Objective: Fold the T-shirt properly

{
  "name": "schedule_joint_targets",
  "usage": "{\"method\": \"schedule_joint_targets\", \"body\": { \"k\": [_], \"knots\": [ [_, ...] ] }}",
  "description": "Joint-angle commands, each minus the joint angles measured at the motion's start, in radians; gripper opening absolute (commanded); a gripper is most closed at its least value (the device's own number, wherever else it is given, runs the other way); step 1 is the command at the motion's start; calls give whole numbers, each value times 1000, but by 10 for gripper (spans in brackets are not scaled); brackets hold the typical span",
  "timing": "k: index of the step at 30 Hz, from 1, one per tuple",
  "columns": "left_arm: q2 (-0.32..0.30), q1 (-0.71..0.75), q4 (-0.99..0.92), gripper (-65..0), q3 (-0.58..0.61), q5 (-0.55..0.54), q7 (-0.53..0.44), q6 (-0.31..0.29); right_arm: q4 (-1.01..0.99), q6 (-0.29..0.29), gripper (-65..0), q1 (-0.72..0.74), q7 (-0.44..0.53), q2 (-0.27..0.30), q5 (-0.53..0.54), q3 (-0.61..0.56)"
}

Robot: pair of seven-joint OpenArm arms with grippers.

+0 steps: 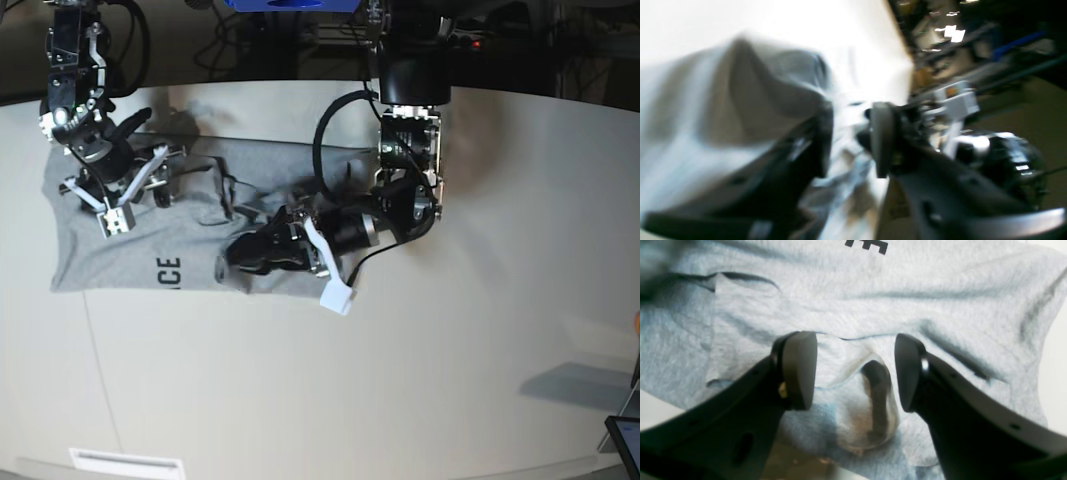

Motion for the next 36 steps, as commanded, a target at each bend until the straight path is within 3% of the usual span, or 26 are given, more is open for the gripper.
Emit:
{"method": "schedule_joint_targets", "body": {
  "k": [1,8,12,15,19,24,30,36],
  "knots": [
    [11,-28,11,-398,21,-59,-14,-12,15,-1,-297,5,22,9,6,3],
    [11,-94,16,-398,136,-233,-14,-12,15,-1,-297,3,22,9,6,3],
    [11,-139,17,-400,118,-245,-19,-12,15,-1,-297,3,22,9,6,3],
    [-49,-157,17,-403,58,-233,-22,-12,24,-1,-297,3,28,9,7,3],
    [-170,-145,51,-445,-62,-38,-80,-12,59,-1,-297,2,28,9,7,3],
    [-334,-73,220,-650,-154,254,-118,-12,89,2,-297,2,28,7,10,-3],
    [-471,-10,364,-650,-210,502,-118,-12,101,2,-297,10,30,6,12,-168],
    [-474,82,375,-650,-310,889,-120,-12,102,2,-297,46,31,-68,9,-247]
  ]
}}
